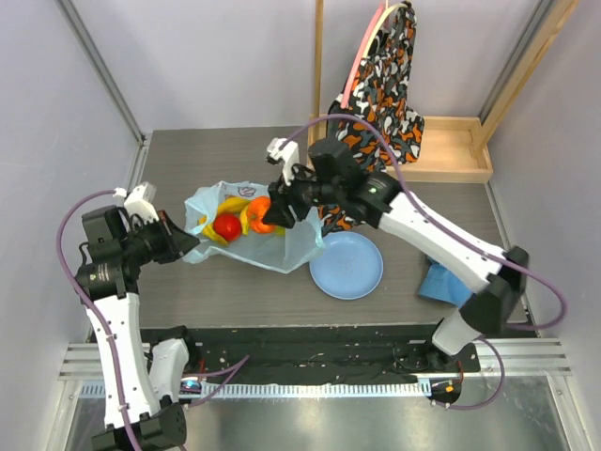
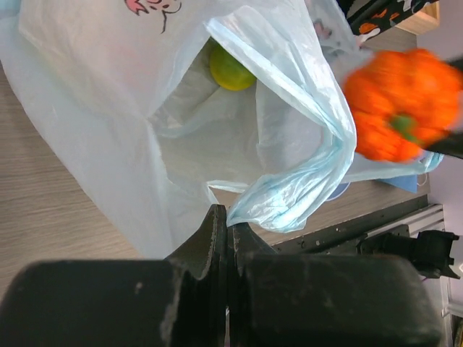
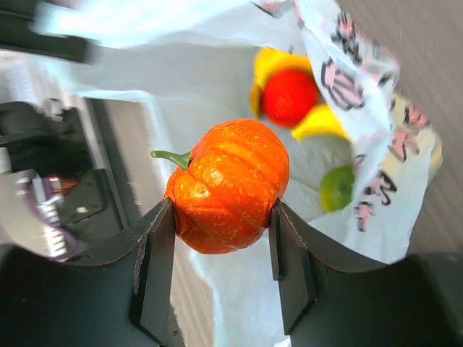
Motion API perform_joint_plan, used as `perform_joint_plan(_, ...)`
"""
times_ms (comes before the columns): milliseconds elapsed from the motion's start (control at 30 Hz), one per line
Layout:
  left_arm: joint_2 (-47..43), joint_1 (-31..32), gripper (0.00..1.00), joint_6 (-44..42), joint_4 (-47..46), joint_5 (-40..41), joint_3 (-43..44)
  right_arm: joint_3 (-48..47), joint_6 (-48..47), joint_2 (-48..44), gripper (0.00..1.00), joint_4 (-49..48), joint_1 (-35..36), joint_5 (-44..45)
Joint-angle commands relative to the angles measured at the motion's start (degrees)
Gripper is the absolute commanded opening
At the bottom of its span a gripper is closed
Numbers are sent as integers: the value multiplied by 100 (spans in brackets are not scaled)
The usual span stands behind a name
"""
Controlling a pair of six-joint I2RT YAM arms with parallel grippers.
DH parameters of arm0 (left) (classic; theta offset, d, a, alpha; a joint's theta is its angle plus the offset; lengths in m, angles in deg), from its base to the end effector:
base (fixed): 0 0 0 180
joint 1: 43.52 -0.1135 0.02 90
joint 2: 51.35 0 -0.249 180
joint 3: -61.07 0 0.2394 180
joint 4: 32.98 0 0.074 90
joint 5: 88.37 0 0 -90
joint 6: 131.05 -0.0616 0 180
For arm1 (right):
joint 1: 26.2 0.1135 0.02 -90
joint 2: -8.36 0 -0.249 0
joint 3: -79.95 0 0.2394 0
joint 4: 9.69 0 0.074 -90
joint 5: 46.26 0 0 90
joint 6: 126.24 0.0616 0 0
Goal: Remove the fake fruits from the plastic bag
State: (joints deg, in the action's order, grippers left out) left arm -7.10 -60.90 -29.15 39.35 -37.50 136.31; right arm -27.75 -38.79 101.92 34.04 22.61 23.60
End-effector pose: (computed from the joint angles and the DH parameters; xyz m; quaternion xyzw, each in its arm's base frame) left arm 0.1436 0.0042 0.3301 -0.0835 0.8656 -0.2862 0.4023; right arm 0.2358 0.3016 0.3554 -0.4480 0.7288 0.3335 0.3962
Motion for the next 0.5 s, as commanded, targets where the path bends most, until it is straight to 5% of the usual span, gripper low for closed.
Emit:
perform_joint_plan(0,40,-37,0,40,-464,-86,246,309,-149,-802,20,541,-82,-667)
perform_joint_plan(267,-285,-37,0,-39,-447,178,159,958,-1465,-2306,19,2622,-1575,-386)
perform_joint_plan(467,-233,-37,0,-109,-342,222,220,2207,-2618,-2870,18,2871,-2403,-174)
